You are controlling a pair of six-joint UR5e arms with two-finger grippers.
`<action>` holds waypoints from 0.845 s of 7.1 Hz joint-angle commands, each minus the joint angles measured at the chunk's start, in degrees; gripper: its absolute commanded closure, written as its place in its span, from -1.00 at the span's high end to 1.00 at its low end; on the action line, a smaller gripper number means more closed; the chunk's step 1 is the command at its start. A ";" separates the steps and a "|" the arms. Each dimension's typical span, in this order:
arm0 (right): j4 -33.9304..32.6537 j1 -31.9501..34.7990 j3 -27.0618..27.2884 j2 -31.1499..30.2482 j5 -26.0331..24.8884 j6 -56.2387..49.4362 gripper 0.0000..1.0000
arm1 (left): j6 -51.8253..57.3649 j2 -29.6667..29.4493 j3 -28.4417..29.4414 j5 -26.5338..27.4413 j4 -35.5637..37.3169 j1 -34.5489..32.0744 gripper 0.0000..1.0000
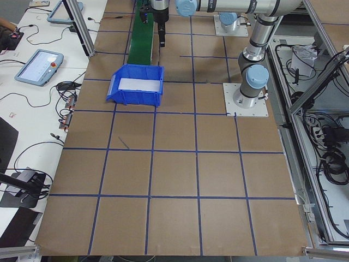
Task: Transport two buttons from left to right
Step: 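Carry the red button into the blue bin and release it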
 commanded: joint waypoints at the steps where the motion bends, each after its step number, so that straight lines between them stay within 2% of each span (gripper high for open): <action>1: -1.64 -9.86 -2.06 4.02 3.20 -12.55 -0.84 | 0.00 0.00 0.00 0.00 0.00 0.00 1.00; 2: -6.98 -12.35 -2.40 10.15 3.56 -17.64 -0.83 | 0.00 0.00 0.00 0.00 0.00 0.00 1.00; 5: -8.97 -13.52 -1.44 13.46 2.16 -18.66 -0.80 | 0.00 0.00 0.00 0.00 0.00 0.00 1.00; 6: -8.88 -13.52 -1.18 13.38 1.20 -18.57 -0.67 | 0.00 0.00 0.00 0.00 0.00 0.00 1.00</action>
